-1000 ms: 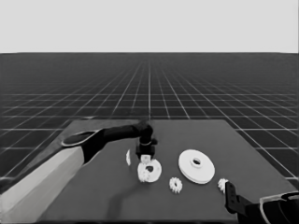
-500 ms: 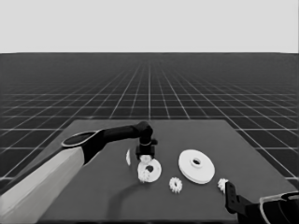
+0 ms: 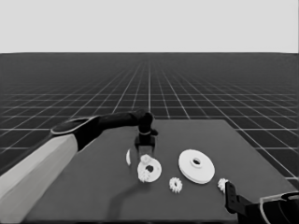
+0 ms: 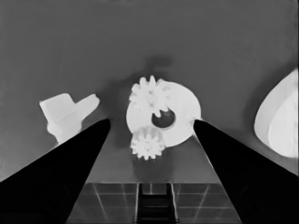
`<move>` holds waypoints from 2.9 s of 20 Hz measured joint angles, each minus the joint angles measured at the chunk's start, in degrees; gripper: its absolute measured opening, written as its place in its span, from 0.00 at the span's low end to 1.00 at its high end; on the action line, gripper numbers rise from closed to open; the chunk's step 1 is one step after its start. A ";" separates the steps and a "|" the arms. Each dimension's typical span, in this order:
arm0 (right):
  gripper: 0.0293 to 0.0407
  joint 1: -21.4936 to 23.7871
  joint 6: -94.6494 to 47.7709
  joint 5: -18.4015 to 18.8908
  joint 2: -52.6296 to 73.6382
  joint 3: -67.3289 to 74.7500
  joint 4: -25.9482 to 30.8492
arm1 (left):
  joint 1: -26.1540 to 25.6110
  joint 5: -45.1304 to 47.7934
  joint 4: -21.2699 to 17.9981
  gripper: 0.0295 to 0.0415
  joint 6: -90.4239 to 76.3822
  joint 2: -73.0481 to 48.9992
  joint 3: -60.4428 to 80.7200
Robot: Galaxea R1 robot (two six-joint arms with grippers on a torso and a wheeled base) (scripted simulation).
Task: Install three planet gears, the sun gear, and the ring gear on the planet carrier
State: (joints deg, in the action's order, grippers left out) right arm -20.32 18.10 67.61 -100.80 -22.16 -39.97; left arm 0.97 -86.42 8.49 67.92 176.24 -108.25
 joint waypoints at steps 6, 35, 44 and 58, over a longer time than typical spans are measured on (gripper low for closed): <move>0.81 0.00 0.00 0.00 0.00 0.00 0.00 | 10.48 30.93 5.91 0.99 -52.12 -37.44 50.22; 0.49 4.75 34.20 5.48 -16.96 -46.26 18.93 | 18.64 47.67 9.28 0.75 -88.02 -75.69 84.31; 0.17 4.75 34.20 5.45 -16.97 -46.29 18.90 | 18.64 47.67 9.28 0.75 -88.02 -75.69 84.31; 0.17 20.74 64.81 21.22 -57.93 -54.64 29.01 | 18.64 47.67 9.28 0.75 -88.02 -75.69 84.31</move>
State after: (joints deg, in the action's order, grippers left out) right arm 0.42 82.91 88.84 -158.72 -76.80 -10.96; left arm 19.61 -38.76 17.77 -20.10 100.55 -23.94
